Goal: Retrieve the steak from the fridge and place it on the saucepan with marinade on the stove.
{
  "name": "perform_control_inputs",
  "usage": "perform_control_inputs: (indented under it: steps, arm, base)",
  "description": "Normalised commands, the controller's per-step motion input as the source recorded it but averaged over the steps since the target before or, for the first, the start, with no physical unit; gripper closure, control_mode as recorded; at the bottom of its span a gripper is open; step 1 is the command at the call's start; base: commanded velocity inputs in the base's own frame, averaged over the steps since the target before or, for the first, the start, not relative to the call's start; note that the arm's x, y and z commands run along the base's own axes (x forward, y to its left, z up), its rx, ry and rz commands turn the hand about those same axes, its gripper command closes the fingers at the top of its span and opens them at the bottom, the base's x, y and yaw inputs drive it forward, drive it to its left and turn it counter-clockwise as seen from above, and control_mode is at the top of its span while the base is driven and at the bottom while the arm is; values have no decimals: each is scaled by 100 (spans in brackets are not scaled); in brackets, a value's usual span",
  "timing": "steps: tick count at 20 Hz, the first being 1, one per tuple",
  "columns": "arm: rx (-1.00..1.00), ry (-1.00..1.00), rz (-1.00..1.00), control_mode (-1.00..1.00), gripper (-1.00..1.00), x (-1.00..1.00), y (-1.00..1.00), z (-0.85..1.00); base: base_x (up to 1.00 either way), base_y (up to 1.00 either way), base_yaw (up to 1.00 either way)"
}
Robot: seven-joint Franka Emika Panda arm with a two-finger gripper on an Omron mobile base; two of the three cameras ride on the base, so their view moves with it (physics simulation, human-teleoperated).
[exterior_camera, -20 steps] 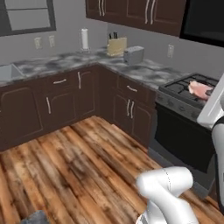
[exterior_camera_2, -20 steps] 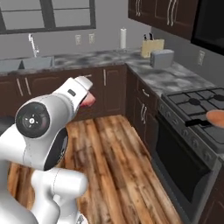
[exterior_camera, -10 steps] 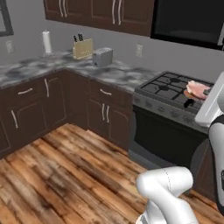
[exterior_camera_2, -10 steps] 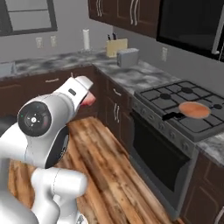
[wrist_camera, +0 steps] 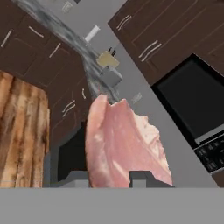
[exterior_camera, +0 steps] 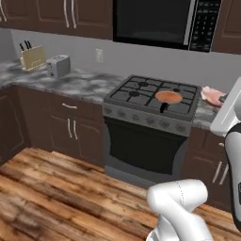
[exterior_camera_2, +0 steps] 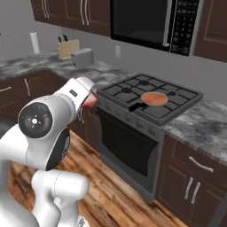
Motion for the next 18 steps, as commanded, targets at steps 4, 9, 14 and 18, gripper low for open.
perform_control_inputs:
  steps: [4, 9, 14, 18]
  arm:
    - [0, 0, 0, 100, 100, 0, 0, 0]
    - [0, 0, 0, 100, 100, 0, 0, 0]
    - [0, 0, 0, 100, 100, 0, 0, 0]
    - [0, 0, 0, 100, 100, 0, 0, 0]
  base:
    - [29, -24, -54]
    - [38, -12, -56]
    - [50, 0, -54]
    - [53, 11, -45]
